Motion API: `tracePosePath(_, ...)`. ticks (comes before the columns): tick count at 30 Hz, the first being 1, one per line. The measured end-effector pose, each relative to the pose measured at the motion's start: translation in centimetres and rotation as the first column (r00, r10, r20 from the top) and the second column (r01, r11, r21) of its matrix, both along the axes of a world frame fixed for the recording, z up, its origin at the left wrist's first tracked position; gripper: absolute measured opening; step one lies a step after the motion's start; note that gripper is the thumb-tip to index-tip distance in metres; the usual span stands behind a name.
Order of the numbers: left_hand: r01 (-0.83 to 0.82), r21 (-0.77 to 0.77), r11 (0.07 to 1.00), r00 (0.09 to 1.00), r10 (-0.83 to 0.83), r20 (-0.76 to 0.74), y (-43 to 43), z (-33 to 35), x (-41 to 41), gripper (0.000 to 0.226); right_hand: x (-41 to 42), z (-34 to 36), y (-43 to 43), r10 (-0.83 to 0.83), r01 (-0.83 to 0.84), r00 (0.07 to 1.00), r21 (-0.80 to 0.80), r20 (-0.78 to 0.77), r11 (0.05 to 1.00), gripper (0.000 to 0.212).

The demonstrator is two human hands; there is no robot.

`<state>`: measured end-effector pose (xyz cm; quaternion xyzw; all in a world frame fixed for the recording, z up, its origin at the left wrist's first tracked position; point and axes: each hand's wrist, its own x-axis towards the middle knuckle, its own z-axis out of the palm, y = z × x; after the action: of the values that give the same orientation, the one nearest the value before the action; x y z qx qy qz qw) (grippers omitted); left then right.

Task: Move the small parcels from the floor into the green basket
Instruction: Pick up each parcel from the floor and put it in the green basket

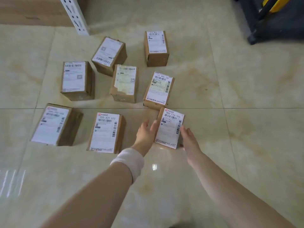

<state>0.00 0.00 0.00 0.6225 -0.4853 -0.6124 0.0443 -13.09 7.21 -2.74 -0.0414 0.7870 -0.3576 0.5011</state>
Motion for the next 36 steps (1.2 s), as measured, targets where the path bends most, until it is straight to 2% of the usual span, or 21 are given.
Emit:
tracePosePath(3, -0.06, -0.01, 0.998, 0.995, 0.059, -0.077, -1.3, -3.9, -1.4, 0.062, -0.1, -3.4, -1.1, -0.05, 0.045, 0.998, -0.115, -0.046, 0.992, 0.056)
tracePosePath(7, -0.011, -0.005, 1.0, 0.981, 0.009, -0.193, -0.9, -5.7, -2.3, 0.059, 0.5, -6.5, -1.7, -0.188, 0.214, 0.976, -0.304, 0.113, 0.928, 0.064)
tracePosePath(12, -0.076, 0.1, 0.992, 0.963, 0.099, -0.252, 0.2, -3.4, -1.1, 0.059, 1.5, -4.2, -0.4, -0.102, 0.168, 0.967, -0.284, 0.233, 0.944, 0.07)
tracePosePath(15, -0.086, 0.15, 0.985, 0.964, 0.12, -0.237, 2.9, 2.9, 0.5, 0.057, 3.1, 2.3, 2.0, -0.057, 0.145, 0.947, -0.261, 0.317, 0.954, 0.069)
tracePosePath(17, -0.144, 0.186, 0.972, 0.959, 0.183, -0.216, 4.2, 9.1, 2.0, 0.054, 4.0, 8.5, 3.0, -0.037, 0.125, 0.946, -0.256, 0.321, 0.959, 0.057)
tracePosePath(19, -0.183, 0.186, 0.965, 0.955, 0.219, -0.2, 5.3, 14.9, 3.1, 0.053, 5.1, 14.0, 3.7, 0.0, 0.082, 0.955, -0.265, 0.297, 0.961, 0.053)
tracePosePath(24, -0.329, 0.225, 0.917, 0.901, 0.376, -0.216, 6.5, 34.2, 8.7, 0.052, 10.2, 34.4, 3.8, 0.084, -0.007, 0.951, -0.252, 0.297, 0.968, 0.05)
tracePosePath(29, -0.549, 0.18, 0.816, 0.753, 0.576, -0.317, 6.6, 49.5, 16.7, 0.056, 17.3, 50.7, 2.6, 0.273, -0.185, 0.93, -0.329, 0.247, 0.926, 0.048)
tracePosePath(32, -0.657, 0.14, 0.74, 0.657, 0.654, -0.375, 6.8, 54.7, 22.3, 0.056, 23.0, 56.0, 0.8, 0.409, -0.313, 0.886, -0.373, 0.216, 0.874, 0.052)
tracePosePath(36, -0.79, 0.125, 0.601, 0.503, 0.75, -0.428, 7.1, 58.7, 32.3, 0.055, 33.5, 60.5, -1.5, 0.557, -0.456, 0.799, -0.374, 0.229, 0.808, 0.069)
